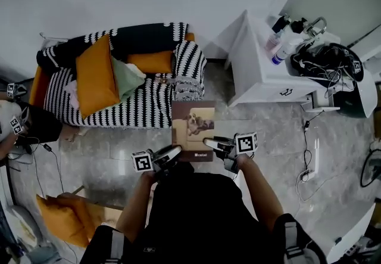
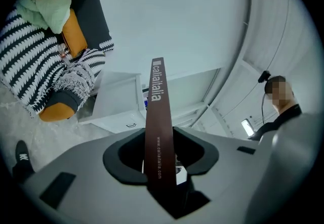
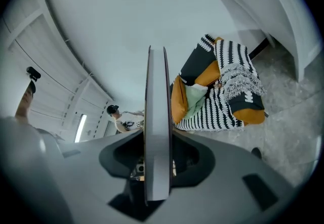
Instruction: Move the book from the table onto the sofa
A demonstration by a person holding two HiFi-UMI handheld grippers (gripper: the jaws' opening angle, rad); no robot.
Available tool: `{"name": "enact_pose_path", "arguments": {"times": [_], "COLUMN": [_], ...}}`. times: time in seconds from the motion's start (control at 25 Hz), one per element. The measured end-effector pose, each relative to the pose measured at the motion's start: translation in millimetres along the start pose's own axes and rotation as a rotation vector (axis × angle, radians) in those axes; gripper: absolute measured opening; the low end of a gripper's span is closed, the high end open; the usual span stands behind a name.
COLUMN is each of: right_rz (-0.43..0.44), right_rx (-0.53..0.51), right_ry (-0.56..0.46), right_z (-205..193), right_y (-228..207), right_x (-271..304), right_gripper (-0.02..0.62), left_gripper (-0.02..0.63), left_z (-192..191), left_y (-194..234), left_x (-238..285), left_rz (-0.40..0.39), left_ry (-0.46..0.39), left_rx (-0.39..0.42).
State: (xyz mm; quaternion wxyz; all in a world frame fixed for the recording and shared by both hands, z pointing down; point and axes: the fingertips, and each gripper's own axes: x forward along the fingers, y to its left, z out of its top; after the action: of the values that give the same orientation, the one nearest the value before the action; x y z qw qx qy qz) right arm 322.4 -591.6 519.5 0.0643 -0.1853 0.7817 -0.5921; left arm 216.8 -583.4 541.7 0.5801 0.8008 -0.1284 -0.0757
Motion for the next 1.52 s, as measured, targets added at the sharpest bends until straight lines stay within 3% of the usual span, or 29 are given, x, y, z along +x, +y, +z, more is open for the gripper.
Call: {"name": "enact_pose_path", "arguments": {"times": [0.16, 0.36, 0.56, 0.76, 0.96, 1.2, 1.52], "right_rz": [-0.057, -0.072, -0.109, -0.125, -0.116, -0.133, -0.232], "right_rx": [0.051, 0.039, 0.069, 0.105, 0.19, 0.288, 0.248], "right_ry": [-0.036, -0.067, -0.07, -0.016, -0.006, 0.01, 0.067], "right_z": [16, 45, 53, 65, 84, 109, 140], "right_y": [-19, -22, -25, -51, -97, -165, -271], "right_x": [15, 37, 42, 46, 56, 66, 91], "right_gripper": [0.156, 0.156, 0.156, 0.156, 0.156, 0.156, 0.164], "left_gripper": [0.15, 0.156, 0.164, 0.196, 0.215, 0.226, 0.246], "left_z": [29, 63, 76, 76, 90, 107, 125], "left_y": [14, 27, 30, 53, 94, 158, 265], "left_x": [4, 7, 10, 23, 41, 67, 96], "left_rz": [-0.019, -0.007, 0.009, 0.146, 0.261, 0.327, 0.426], "left_ry": [0.051, 0.1, 0.113, 0.153, 0.193, 0.254, 0.322], "left_rx": [-0.014, 0.002, 0.001, 0.015, -0.004, -0.011, -0.016]}}
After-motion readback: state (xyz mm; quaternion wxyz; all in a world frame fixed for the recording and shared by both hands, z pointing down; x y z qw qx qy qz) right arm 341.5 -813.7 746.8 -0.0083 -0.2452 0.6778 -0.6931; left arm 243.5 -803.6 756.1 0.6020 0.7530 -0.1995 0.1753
